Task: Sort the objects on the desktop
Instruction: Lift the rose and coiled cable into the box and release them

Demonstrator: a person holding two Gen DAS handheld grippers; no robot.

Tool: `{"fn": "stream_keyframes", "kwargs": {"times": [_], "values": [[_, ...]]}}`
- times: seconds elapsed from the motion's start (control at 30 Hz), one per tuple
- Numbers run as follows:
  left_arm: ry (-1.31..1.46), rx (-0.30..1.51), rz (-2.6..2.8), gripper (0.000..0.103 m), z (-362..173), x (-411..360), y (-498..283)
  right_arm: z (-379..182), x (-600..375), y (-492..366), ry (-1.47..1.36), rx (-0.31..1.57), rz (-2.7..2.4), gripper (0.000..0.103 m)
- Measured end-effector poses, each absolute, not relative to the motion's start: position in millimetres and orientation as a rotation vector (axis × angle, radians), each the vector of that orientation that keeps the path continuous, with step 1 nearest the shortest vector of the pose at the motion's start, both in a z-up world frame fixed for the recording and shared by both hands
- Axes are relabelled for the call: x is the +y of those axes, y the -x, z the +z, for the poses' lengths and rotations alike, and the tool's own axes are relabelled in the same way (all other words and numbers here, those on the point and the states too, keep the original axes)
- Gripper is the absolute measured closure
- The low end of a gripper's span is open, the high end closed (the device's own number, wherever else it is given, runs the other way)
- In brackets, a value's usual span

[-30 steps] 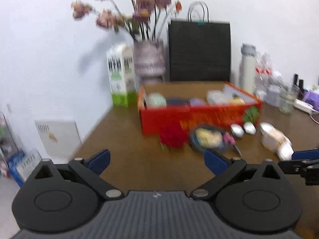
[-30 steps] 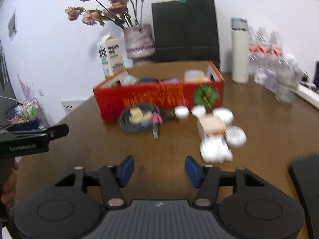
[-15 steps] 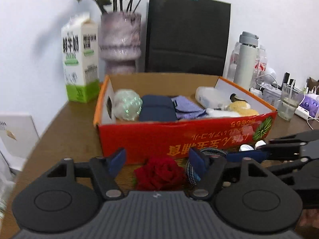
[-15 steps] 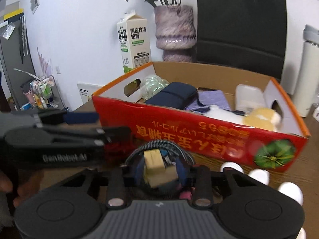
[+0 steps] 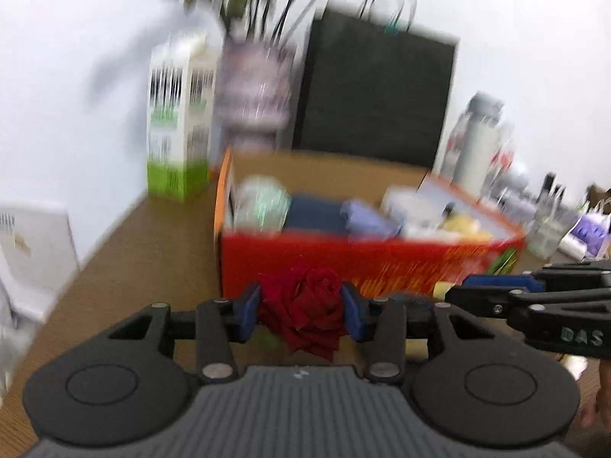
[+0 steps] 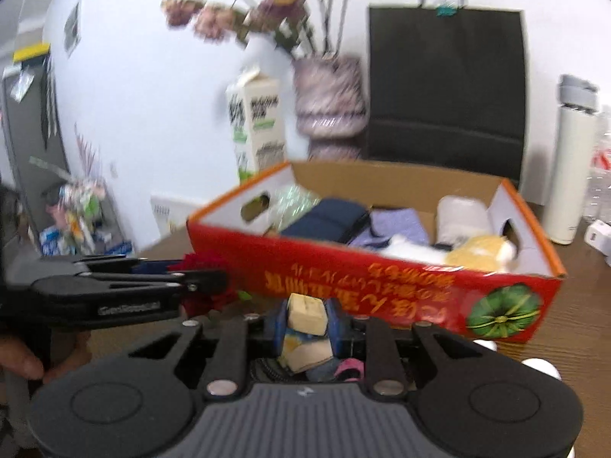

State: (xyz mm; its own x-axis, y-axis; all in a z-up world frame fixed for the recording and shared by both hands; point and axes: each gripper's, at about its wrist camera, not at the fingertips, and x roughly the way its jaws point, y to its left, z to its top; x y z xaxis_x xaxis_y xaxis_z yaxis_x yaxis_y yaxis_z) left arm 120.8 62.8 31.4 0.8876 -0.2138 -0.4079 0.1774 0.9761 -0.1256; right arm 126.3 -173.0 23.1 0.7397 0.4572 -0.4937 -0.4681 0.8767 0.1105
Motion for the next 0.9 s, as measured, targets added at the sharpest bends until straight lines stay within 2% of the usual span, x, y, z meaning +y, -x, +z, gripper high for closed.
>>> {"fn": "stream_keyframes", "kwargs": {"times": [0.23,0.4,0.53,0.67,0.77,0.9], "values": [[0.133,0.17,-0.237,0.058,95,55,-50,75,-210,-80,-0.058,0.349,0.419,0.082],[0.087,0.077,-0.296,0.057,156,37,-62,132,-224,-77,0.012,0.217,0.374,0.082],[0.086,0.162,-0.323,0.057,188,17,-131,170,-228,-124,0.011,0.237,0.358,0.082],[0.199,0.379,-0.333,0.057,182,4,-235,168,-223,-221,-0.024,0.438,0.392,0.082],[0.221,0.537,-0.265,0.057,140,-16,-318,139,-209,-289,-0.003,0.582,0.363,0.082],[0.221,0.706,-0.207,0.056,85,-25,-381,80,-193,-360,0.014,0.766,0.32,0.082]]}}
